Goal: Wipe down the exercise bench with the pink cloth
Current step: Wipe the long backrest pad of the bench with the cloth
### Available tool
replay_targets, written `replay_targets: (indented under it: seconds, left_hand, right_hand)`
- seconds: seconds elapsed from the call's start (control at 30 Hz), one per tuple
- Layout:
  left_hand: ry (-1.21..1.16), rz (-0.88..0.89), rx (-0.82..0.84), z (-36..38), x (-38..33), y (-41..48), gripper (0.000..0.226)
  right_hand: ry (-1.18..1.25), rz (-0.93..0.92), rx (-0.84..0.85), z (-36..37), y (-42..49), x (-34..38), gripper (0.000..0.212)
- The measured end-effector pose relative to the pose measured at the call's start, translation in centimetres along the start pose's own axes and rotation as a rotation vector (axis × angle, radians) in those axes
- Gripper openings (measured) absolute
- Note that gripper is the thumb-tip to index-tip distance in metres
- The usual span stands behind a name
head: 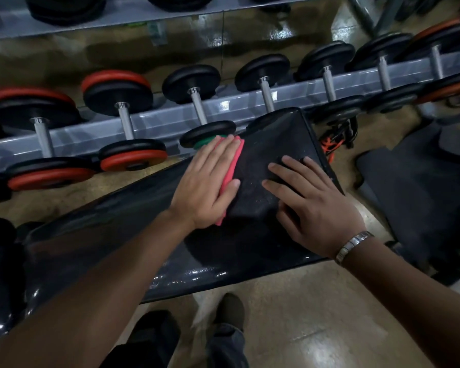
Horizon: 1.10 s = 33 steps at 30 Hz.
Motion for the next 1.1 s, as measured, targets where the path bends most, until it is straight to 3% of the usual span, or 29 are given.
replay_targets:
  seconds: [0.17,0.47,0.53,0.67,0.73,0.93,1.1]
  left_hand:
    - [0.041,-0.286,-0.03,0.9,-1.1,4.1,0.071]
    - [0.029,0.22,0.088,0.0,-0.5,0.0,0.075]
    - [0.025,0.175,0.077,0.2,0.0,0.5,0.073]
    - [0.054,-0.178,-0.02,1.4,-1.6,3.1,0.072]
    - [0.088,-0.263,-0.041,2.0,-2.3,4.2,0.075]
    - [0.049,0.138,0.02,0.9,-1.9,1.1,0.068]
    - [0.026,-0.083,-0.007,0.7,-1.1,1.8,0.066]
  right_hand:
    - [-0.011,-0.005,-0.01,0.0,-0.1,0.0,0.046]
    - [-0.038,-0.019,-0.039,0.2,-0.1,-0.1,0.045]
    - [-0.057,-0.021,-0.036,0.4,-0.1,-0.2,0.045]
    - [-0.086,-0.027,-0.04,0.5,-0.3,-0.3,0.045]
    - [-0.092,-0.028,-0.036,0.6,-0.3,-0.1,0.045]
    - [-0.066,-0.029,-0.059,0.6,-0.4,0.2,0.045]
    - [-0.029,-0.016,-0.05,0.4,-0.3,0.2,0.045]
Point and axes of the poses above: each hand's wrist, its own y-axis towards the middle knuckle, its own z-axis out of the palm, x = y × z, the point moved 3 cm from there along y, towards the middle knuckle, and after that the axes turned 10 degrees about -x, right-handed, at the moved point
